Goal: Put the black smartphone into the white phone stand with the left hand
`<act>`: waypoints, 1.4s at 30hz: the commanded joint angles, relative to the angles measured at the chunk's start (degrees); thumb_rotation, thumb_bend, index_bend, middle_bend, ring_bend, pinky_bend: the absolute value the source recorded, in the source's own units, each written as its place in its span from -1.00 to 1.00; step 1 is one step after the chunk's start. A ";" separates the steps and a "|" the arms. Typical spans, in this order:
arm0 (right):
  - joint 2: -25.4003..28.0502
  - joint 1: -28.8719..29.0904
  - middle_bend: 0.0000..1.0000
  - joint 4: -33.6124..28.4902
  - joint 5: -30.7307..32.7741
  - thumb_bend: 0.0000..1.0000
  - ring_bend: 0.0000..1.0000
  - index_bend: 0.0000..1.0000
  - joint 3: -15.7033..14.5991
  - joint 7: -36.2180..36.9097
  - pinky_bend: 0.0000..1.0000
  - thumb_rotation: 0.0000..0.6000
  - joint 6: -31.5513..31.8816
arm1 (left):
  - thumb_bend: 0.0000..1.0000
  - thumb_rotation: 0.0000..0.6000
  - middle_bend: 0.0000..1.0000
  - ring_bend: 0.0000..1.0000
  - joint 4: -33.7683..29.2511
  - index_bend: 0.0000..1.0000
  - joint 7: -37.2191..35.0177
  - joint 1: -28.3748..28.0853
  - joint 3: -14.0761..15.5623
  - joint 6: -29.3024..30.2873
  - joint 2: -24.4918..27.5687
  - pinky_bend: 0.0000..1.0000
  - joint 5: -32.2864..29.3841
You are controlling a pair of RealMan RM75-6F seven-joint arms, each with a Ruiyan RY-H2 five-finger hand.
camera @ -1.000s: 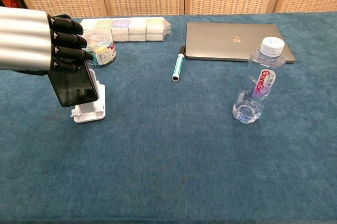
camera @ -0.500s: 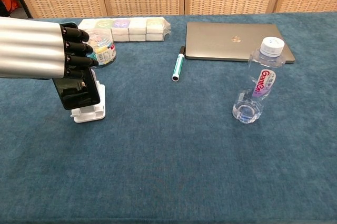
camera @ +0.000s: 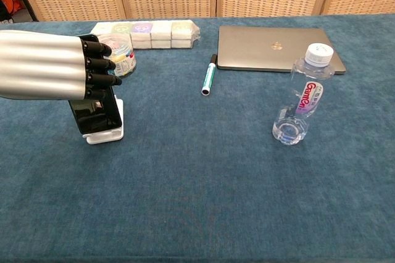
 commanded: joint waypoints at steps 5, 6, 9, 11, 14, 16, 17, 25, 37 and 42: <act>0.01 -0.01 -1.00 -0.02 -0.04 -1.00 -1.00 -1.00 -0.02 -0.02 -1.00 1.00 0.00 | -0.58 1.00 -0.54 -0.40 -0.88 -0.16 3.19 1.22 -0.72 -0.88 -0.08 -0.07 -2.57; 0.01 -0.01 -1.00 -0.04 -0.04 -1.00 -1.00 -1.00 -0.01 -0.02 -1.00 1.00 0.01 | -0.59 1.00 -0.56 -0.40 -0.87 -0.17 3.26 1.26 -0.66 -0.66 -0.06 -0.07 -2.55; 0.01 -0.01 -1.00 -0.09 -0.10 -1.00 -1.00 -1.00 -0.03 -0.04 -1.00 1.00 0.02 | -0.59 1.00 -0.59 -0.42 -0.80 -0.20 3.33 1.24 -0.40 -0.50 -0.06 -0.07 -2.52; 0.01 -0.04 -1.00 -0.14 -0.14 -1.00 -1.00 -1.00 -0.05 -0.08 -1.00 1.00 0.05 | -0.61 1.00 -0.67 -0.48 -0.80 -0.24 3.31 1.23 -0.27 -0.37 -0.11 -0.09 -2.57; 0.02 -0.07 -1.00 -0.18 -0.23 -1.00 -1.00 -1.00 -0.07 -0.10 -1.00 1.00 0.14 | -0.69 1.00 -0.86 -0.64 -0.89 -0.39 3.18 1.33 -0.10 -0.08 -0.11 -0.16 -2.74; 0.02 -0.06 -1.00 -0.16 -0.21 -1.00 -1.00 -1.00 -0.08 -0.09 -1.00 1.00 0.08 | -0.75 1.00 -0.96 -0.72 -1.10 -0.51 3.36 1.48 -0.13 -0.10 0.04 -0.19 -3.16; 0.02 -0.05 -1.00 -0.19 -0.18 -1.00 -1.00 -1.00 -0.09 -0.09 -1.00 1.00 0.03 | -0.78 1.00 -0.99 -0.76 -1.33 -0.57 3.61 1.59 -0.20 -0.30 0.16 -0.21 -3.52; 0.04 -0.06 -1.00 -0.16 -0.11 -1.00 -1.00 -1.00 -0.04 -0.03 -1.00 1.00 0.04 | -0.85 1.00 -1.00 -1.00 -2.87 -0.91 5.62 2.35 -0.80 -0.54 0.70 -0.54 -5.22; -0.10 0.01 -1.00 -0.56 0.29 -1.00 -1.00 -1.00 -0.15 -0.66 -1.00 1.00 -0.45 | -0.99 1.00 -1.00 -1.00 -6.41 -1.00 1.97 4.36 0.32 6.97 3.73 -0.72 -3.72; 0.01 -0.09 -1.00 -0.65 0.28 -1.00 -1.00 -1.00 -0.11 -0.55 -1.00 1.00 -0.27 | -1.00 1.00 -1.00 -1.00 -7.34 -1.00 -6.58 9.29 -0.52 22.59 4.47 -0.76 -4.04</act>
